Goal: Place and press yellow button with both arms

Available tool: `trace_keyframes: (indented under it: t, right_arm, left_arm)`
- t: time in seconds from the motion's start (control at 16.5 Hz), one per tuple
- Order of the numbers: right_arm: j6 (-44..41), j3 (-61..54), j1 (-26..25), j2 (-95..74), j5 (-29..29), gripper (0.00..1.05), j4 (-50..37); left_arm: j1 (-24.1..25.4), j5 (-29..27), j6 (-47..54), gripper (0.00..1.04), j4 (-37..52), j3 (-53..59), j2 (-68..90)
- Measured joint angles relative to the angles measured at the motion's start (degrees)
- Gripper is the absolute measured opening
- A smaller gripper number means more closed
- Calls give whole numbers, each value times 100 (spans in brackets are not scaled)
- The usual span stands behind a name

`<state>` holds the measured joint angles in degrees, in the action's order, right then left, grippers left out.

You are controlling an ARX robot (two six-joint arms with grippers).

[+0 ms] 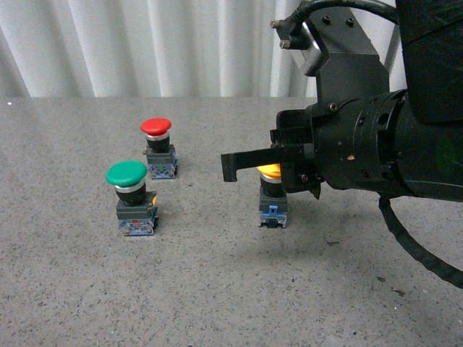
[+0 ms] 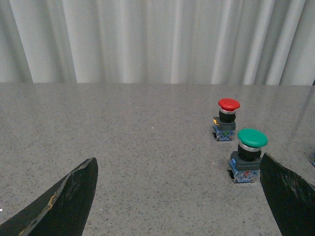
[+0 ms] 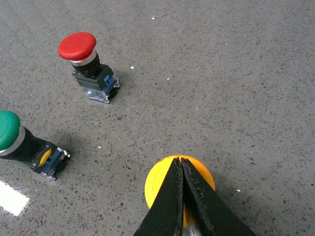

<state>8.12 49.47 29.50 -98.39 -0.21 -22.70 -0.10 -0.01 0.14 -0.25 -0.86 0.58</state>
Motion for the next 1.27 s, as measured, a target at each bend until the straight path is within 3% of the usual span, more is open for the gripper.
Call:
trace_keyframes:
  t: [0.48, 0.97, 1.15, 1.27]
  right_arm:
    - [415, -332, 94, 1261, -79, 2, -728]
    - [750, -970, 46, 2717, 118, 2, -614]
    - [901, -1499, -44, 3637, 457, 2, -299]
    - [385, -2109, -72, 4441, 1759, 2, -216]
  left_arm:
    - [0, 0, 0, 98, 0, 0, -2]
    - [0, 0, 0, 98, 0, 0, 0]
    - [0, 0, 0, 98, 2, 0, -2]
    - [0, 2, 0, 98, 0, 0, -2]
